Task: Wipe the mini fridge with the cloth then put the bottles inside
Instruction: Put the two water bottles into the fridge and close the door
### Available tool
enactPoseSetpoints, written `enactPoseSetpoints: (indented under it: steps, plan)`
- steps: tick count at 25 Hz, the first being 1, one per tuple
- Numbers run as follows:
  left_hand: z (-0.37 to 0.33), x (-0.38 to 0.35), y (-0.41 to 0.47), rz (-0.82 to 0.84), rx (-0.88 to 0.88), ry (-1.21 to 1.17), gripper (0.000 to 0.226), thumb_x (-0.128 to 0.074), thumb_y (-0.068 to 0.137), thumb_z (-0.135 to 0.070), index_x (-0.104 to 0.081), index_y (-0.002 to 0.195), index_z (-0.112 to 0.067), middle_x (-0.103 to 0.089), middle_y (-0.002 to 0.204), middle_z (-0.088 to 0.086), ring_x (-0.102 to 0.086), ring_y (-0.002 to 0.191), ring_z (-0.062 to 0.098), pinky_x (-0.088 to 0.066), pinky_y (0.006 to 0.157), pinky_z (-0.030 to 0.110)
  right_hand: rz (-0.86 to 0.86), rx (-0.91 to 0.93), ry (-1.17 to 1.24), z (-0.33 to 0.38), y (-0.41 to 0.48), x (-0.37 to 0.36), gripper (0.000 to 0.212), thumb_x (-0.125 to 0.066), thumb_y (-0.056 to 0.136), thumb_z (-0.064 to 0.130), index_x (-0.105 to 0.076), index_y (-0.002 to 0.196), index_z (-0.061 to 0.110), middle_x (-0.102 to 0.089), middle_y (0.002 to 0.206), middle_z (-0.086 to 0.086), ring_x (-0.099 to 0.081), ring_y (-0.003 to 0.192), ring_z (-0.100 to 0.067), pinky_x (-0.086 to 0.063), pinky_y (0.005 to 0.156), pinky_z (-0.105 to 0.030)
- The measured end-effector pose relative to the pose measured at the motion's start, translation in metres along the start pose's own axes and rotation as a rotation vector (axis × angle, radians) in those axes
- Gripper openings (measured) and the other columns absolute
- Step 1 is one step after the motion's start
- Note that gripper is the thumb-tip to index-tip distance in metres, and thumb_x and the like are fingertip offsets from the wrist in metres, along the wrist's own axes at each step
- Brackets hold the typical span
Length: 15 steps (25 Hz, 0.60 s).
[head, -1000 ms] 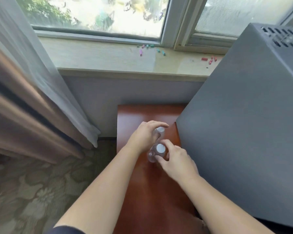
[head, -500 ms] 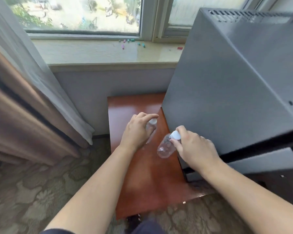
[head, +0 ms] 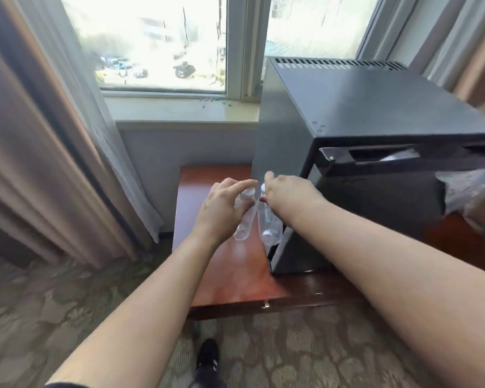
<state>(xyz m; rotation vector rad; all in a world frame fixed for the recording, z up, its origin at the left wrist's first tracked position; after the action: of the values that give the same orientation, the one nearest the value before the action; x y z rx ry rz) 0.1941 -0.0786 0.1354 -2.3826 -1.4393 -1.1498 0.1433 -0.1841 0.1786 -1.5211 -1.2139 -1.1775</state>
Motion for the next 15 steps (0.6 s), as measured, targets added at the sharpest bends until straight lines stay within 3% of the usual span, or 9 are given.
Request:
enactPoseSetpoints:
  steps: [3,7,13,15]
  plan:
    - [-0.014,0.006,-0.035,0.026,-0.004,0.064,0.036,-0.063,0.097,-0.034,-0.062,0.133,-0.041,-0.061,0.116,-0.013,-0.048,0.113,0.013,-0.042,0.095,0.029,0.005,0.015,-0.043,0.004,-0.009,-0.003,0.028,-0.044,0.107,0.025,-0.046,0.125,0.004,-0.068,0.123,-0.017,-0.067,0.113,-0.037,-0.040,0.069,-0.039]
    - [-0.038,0.028,-0.058,0.000,-0.043,0.122,0.039,-0.064,0.096,-0.035,-0.062,0.134,-0.040,-0.062,0.116,-0.010,-0.049,0.109,0.015,-0.043,0.093,0.031,-0.121,0.115,-0.150,0.015,-0.064,0.000,0.030,-0.044,0.106,0.030,-0.045,0.125,0.006,-0.071,0.112,-0.013,-0.069,0.105,-0.034,-0.047,0.068,-0.038]
    - [-0.088,0.000,-0.084,0.048,-0.107,0.087,0.038,-0.060,0.098,-0.035,-0.060,0.135,-0.040,-0.060,0.114,-0.009,-0.047,0.110,0.015,-0.043,0.097,0.032,-0.265,0.166,-0.171,0.011,-0.161,0.011,0.034,-0.047,0.105,0.037,-0.049,0.126,0.010,-0.069,0.096,0.002,-0.077,0.082,-0.021,-0.036,0.053,-0.029]
    - [-0.105,-0.013,-0.087,0.076,-0.140,0.105,0.037,-0.058,0.097,-0.035,-0.061,0.134,-0.042,-0.060,0.113,-0.008,-0.046,0.110,0.016,-0.044,0.098,0.034,-0.280,0.175,-0.161,0.005,-0.189,0.017,0.032,-0.045,0.106,0.033,-0.047,0.129,0.012,-0.067,0.098,0.003,-0.076,0.083,-0.020,-0.036,0.052,-0.030]
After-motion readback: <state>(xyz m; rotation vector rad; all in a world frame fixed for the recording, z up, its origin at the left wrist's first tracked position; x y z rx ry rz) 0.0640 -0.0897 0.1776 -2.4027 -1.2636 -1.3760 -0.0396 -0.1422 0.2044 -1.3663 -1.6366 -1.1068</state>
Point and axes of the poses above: each hand's wrist, its own y-axis towards the middle knuckle, its own x-axis out of the back of the hand, z = x × y, the point moved 10 cm from there along y, towards the middle knuckle
